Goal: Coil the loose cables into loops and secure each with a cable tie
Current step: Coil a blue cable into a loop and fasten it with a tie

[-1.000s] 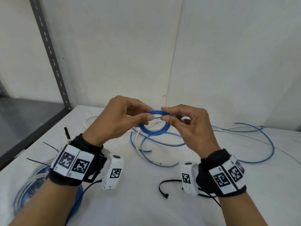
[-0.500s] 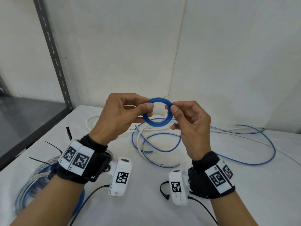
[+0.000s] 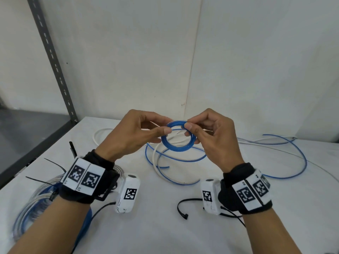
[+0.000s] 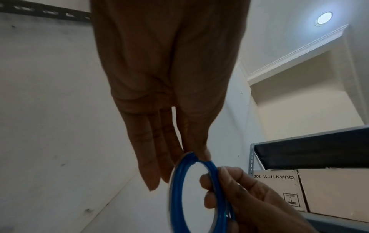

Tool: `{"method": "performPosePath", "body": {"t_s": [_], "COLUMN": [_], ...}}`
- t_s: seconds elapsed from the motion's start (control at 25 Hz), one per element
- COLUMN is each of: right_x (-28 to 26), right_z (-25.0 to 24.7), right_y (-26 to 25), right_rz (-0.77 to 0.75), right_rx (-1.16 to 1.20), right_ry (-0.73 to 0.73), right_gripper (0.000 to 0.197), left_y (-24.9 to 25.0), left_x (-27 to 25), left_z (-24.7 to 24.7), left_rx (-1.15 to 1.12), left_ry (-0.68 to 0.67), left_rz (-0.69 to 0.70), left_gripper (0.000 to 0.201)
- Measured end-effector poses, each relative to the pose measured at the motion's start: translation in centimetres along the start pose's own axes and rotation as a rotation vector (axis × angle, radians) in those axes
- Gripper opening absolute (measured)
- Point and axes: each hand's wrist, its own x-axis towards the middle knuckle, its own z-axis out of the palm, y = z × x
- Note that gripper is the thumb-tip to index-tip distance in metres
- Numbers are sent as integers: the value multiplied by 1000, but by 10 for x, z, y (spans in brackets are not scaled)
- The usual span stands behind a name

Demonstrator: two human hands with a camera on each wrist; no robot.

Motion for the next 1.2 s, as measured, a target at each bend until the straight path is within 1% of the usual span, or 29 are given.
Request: {"method": "performPosePath", "body": {"t_s": [0.12, 0.28, 0.4, 0.52, 0.6, 0.68, 0.72, 0.84, 0.92, 0.96, 1.0, 1.04, 1.12, 1.2], "right_x": [-1, -1, -2, -2, -1, 0, 1, 0, -1, 0, 1, 2, 2, 1], "right_z": [-1, 0, 3, 8, 6, 2, 2, 9, 12, 11, 8, 3, -5, -6], "right_y": [-1, -4, -4, -3, -3, -2, -1, 2, 5, 5, 6, 6, 4, 3], "right_rz": [6, -19, -23, -20, -42, -33, -17, 2, -2, -6, -11, -16, -33, -52], "right_rx": [-38, -18, 42, 52, 91, 172, 202, 256, 279, 278, 265, 235, 111, -48], "right_ry": [-59, -60, -27, 49, 34, 1, 17, 133, 156, 159, 154, 135, 22, -123], "right_gripper": [10, 9, 9, 12, 10, 14, 14, 10, 10, 12, 12, 12, 11, 11], "left_y": [1, 3, 6, 9, 10, 11, 11, 9, 6, 4, 3, 2, 2, 5], "left_x": [-1, -1, -1, -3, -2, -2, -1, 0, 2, 2, 2, 3, 1, -3], "left_z": [0, 3, 2, 0, -2, -2, -1, 10, 16, 17, 16, 14, 10, 11], "left_rx": [57, 147, 158, 137, 95, 12, -27, -150, -269, -309, -302, -229, 18, 158], "left_ry": [7, 67, 84, 80, 98, 135, 154, 222, 258, 251, 221, 175, 68, -15], "left_rz": [35, 108, 134, 131, 121, 107, 108, 87, 54, 40, 33, 38, 67, 64], "left_gripper": [12, 6, 6, 7, 6, 5, 4, 7, 12, 14, 16, 21, 27, 18]}}
